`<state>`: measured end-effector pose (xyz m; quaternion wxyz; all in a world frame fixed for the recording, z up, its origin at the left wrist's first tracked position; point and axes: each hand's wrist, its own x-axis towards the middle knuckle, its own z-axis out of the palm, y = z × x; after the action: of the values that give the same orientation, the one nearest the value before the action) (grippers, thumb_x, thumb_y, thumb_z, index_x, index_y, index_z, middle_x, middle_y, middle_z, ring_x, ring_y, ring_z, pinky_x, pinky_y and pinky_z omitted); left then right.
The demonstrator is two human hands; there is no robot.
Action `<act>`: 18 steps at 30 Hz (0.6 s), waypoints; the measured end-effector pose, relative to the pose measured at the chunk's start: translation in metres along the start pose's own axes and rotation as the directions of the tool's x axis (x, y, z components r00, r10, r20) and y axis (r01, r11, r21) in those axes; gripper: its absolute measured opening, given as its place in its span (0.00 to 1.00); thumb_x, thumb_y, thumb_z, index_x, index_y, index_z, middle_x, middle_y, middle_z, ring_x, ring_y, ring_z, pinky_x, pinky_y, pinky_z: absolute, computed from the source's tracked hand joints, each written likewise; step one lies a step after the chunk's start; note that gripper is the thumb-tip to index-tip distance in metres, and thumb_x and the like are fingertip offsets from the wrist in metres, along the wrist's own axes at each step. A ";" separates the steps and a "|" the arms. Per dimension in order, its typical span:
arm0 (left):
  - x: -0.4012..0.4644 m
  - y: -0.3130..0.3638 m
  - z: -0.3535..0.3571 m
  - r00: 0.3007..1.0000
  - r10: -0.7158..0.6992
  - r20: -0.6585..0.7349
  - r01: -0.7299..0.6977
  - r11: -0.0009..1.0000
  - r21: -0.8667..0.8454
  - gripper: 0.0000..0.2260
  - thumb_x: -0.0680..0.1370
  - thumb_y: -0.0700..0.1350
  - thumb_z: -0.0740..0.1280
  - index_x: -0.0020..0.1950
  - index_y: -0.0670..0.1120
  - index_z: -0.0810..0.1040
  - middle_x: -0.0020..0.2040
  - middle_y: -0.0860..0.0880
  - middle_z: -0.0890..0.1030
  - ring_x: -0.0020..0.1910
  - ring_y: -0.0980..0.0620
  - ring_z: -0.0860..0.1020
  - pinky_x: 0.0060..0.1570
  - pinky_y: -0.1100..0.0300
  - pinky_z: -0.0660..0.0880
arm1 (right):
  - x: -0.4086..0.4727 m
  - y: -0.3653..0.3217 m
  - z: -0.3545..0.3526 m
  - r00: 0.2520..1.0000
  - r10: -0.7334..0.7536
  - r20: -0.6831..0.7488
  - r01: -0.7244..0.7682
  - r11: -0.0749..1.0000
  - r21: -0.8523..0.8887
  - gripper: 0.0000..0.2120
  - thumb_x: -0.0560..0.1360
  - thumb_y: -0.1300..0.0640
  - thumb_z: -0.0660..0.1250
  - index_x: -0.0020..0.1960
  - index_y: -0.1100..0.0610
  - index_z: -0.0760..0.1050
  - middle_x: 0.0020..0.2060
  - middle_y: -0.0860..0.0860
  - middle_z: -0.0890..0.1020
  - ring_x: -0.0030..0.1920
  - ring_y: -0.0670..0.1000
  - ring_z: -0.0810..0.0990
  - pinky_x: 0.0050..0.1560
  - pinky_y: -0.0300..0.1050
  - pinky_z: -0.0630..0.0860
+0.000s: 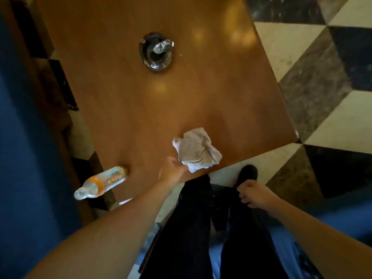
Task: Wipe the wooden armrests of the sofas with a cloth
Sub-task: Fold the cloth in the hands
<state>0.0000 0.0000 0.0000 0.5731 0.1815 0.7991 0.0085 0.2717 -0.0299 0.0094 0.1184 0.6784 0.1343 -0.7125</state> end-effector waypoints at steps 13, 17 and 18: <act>0.050 0.075 0.038 0.977 0.043 0.210 0.010 0.970 -0.245 0.23 0.62 0.42 0.81 0.57 0.40 0.85 0.53 0.42 0.88 0.54 0.42 0.86 0.55 0.47 0.83 | 0.032 -0.032 0.017 0.909 -0.330 -0.253 0.369 0.921 0.125 0.10 0.79 0.51 0.73 0.59 0.49 0.78 0.52 0.46 0.84 0.53 0.46 0.83 0.49 0.42 0.79; 0.013 0.091 0.070 0.967 0.175 0.183 -0.169 0.984 -0.048 0.16 0.60 0.45 0.80 0.47 0.44 0.87 0.41 0.47 0.89 0.42 0.48 0.88 0.39 0.55 0.83 | 0.008 -0.045 0.036 0.768 -0.560 -0.312 0.624 0.764 0.164 0.26 0.74 0.53 0.77 0.69 0.47 0.73 0.62 0.43 0.77 0.62 0.44 0.77 0.50 0.32 0.73; 0.001 0.097 0.076 0.957 0.223 0.184 -0.225 0.974 -0.012 0.15 0.62 0.45 0.81 0.47 0.47 0.86 0.39 0.50 0.88 0.39 0.52 0.87 0.34 0.59 0.82 | -0.004 -0.045 0.035 0.765 -0.565 -0.307 0.638 0.731 0.243 0.30 0.73 0.53 0.78 0.70 0.45 0.71 0.65 0.42 0.75 0.66 0.45 0.76 0.52 0.31 0.76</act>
<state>0.0969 0.0763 -0.0052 0.6390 0.2734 0.7170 0.0530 0.2231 0.0001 0.0160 -0.2515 0.6794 0.2370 -0.6473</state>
